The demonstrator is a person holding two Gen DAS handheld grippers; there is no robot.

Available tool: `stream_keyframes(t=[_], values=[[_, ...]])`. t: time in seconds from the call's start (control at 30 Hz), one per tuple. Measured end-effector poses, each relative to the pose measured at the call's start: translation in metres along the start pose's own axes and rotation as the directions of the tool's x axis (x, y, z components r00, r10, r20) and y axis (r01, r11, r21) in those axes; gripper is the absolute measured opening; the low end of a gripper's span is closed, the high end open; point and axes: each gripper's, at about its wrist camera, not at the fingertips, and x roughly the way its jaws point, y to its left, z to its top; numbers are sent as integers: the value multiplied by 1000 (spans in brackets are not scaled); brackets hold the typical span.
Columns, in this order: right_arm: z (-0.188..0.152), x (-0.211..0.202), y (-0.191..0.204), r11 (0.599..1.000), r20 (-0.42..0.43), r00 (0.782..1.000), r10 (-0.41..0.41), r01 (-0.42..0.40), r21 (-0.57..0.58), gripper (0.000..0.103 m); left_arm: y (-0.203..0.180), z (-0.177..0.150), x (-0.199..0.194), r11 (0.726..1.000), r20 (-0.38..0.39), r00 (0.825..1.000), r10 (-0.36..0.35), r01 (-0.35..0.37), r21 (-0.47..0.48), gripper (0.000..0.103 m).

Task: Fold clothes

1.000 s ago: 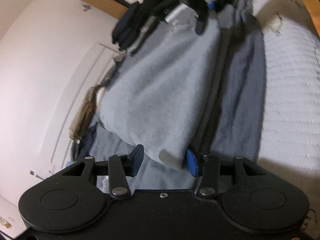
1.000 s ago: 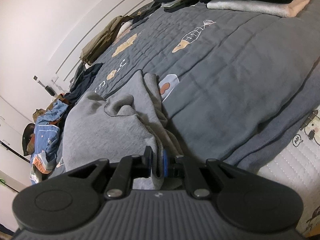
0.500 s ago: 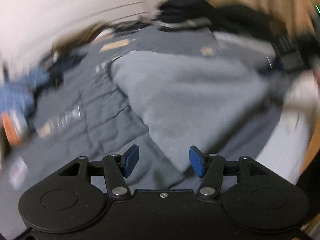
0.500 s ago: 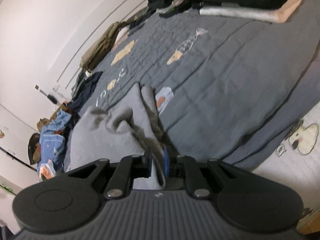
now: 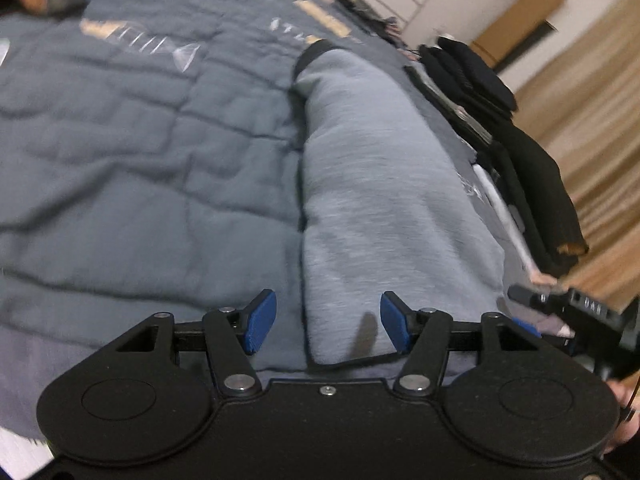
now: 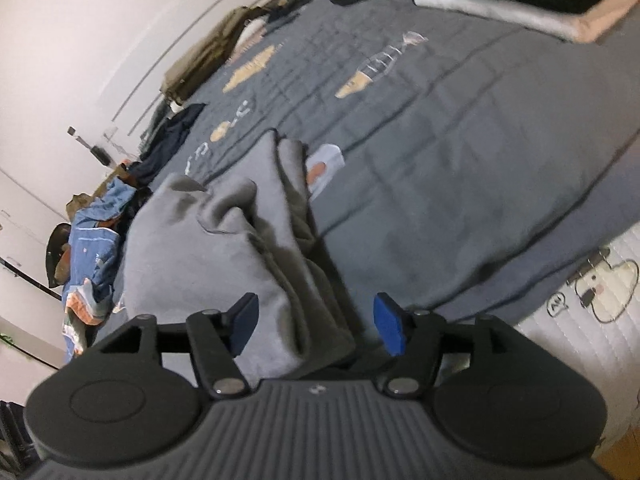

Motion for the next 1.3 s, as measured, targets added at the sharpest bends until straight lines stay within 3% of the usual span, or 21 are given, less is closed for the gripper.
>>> stream_keyframes(t=[0.17, 0.33, 0.47, 0.5, 0.57, 0.6, 0.63, 0.77, 0.87, 1.0, 1.03, 1.07, 1.13, 1.3], values=[[-5, 16, -8, 999, -73, 997, 36, -33, 35, 68, 8, 2, 7, 999, -9, 1000, 2, -3, -40, 57], [-6, 31, -16, 987, -82, 990, 116, -106, 124, 68, 7, 1, 9, 999, -8, 1000, 8, -9, -44, 57], [-9, 37, -19, 982, -80, 988, 132, -119, 147, 66, 6, 1, 10, 999, -9, 1000, 11, -11, -43, 57], [-10, 38, -20, 979, -80, 987, 138, -124, 162, 61, 6, 1, 10, 999, -8, 1000, 11, -12, -43, 57], [-10, 37, -22, 969, -92, 981, 172, -152, 197, 37, 6, 0, 10, 999, -10, 1000, 12, -12, -41, 57], [-10, 36, -22, 965, -95, 978, 185, -162, 206, 37, 6, 0, 10, 999, -11, 1000, 13, -13, -41, 57], [-10, 34, -21, 961, -99, 975, 198, -173, 215, 37, 6, 0, 10, 999, -13, 1000, 14, -14, -41, 57], [-8, 31, -26, 977, -91, 989, 120, -101, 190, 47, 7, -1, 12, 999, -20, 1000, 10, -11, -49, 57], [-10, 37, -32, 965, -104, 983, 151, -123, 233, 58, 10, -3, 12, 998, -29, 1000, -5, 4, -68, 57], [-14, 39, -25, 967, -106, 980, 170, -145, 212, 61, 14, -4, 14, 993, -33, 998, -47, 43, -109, 56], [-14, 38, -24, 964, -104, 978, 179, -153, 215, 59, 14, -4, 14, 992, -31, 998, -56, 52, -115, 52], [-14, 38, -23, 962, -102, 977, 188, -162, 219, 51, 14, -4, 15, 991, -29, 997, -65, 61, -121, 41], [-14, 37, -22, 957, -99, 973, 206, -180, 227, 28, 12, -5, 15, 989, -35, 996, -85, 81, -120, 31], [-14, 34, -19, 950, -86, 968, 235, -211, 231, 24, 11, -6, 21, 987, -41, 995, -88, 82, -139, 34]])
